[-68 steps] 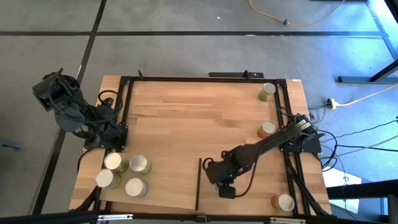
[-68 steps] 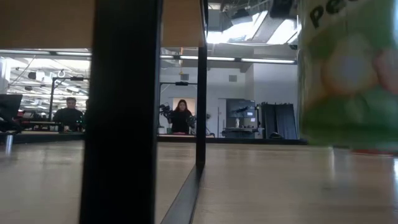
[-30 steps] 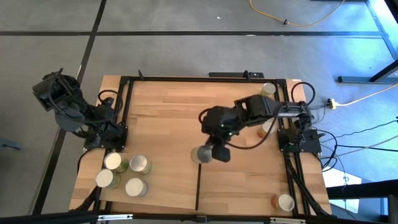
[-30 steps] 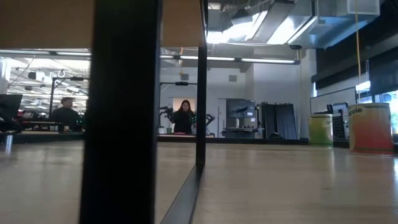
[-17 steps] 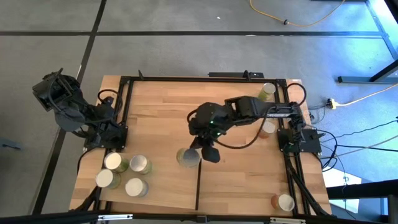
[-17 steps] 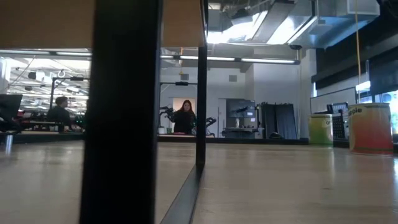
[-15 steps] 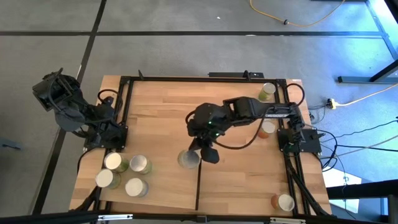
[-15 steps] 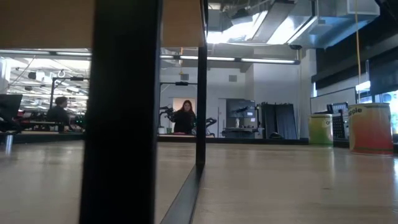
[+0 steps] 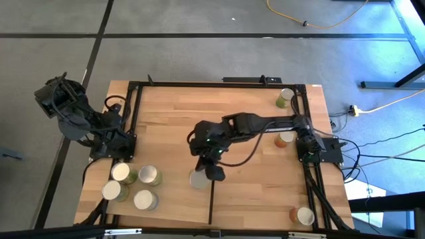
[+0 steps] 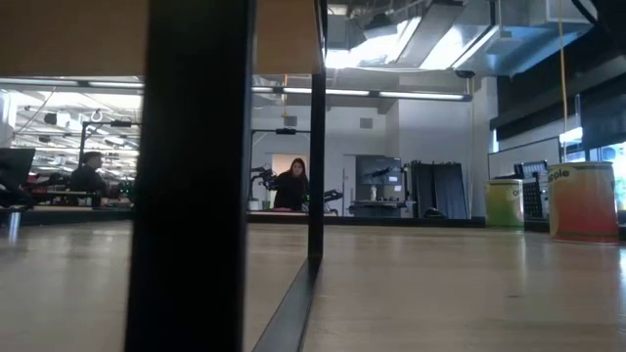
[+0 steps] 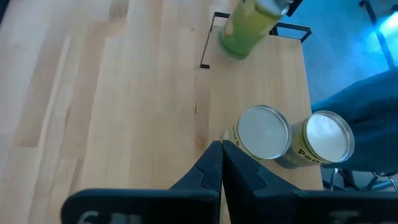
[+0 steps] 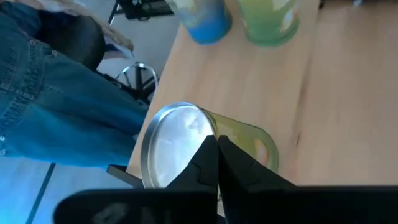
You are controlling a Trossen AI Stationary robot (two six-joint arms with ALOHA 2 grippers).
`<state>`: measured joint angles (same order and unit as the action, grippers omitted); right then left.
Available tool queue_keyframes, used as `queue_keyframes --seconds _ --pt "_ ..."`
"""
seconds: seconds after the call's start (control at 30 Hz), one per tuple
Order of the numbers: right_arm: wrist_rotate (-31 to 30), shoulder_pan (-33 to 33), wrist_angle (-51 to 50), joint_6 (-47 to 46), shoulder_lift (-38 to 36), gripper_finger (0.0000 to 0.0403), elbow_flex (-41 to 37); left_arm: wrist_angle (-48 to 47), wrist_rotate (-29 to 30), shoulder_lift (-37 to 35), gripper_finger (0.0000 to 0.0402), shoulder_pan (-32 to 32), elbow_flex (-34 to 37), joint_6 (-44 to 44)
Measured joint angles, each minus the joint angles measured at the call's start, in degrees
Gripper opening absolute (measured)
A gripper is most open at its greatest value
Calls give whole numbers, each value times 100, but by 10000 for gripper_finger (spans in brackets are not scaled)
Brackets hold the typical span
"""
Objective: Pick and place cans onto a shelf
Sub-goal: Put the canned pears on the shelf
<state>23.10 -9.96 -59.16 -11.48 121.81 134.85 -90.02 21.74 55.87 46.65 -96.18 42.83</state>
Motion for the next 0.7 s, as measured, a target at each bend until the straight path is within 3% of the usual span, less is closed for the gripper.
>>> queue_keyframes --seconds 0.2,0.7 --pt "212 0 204 14 132 0 4 0 -25 -13 0 0 0 0" --pt "62 -2 95 165 187 0 -111 0 -44 -13 0 -1 1 0"
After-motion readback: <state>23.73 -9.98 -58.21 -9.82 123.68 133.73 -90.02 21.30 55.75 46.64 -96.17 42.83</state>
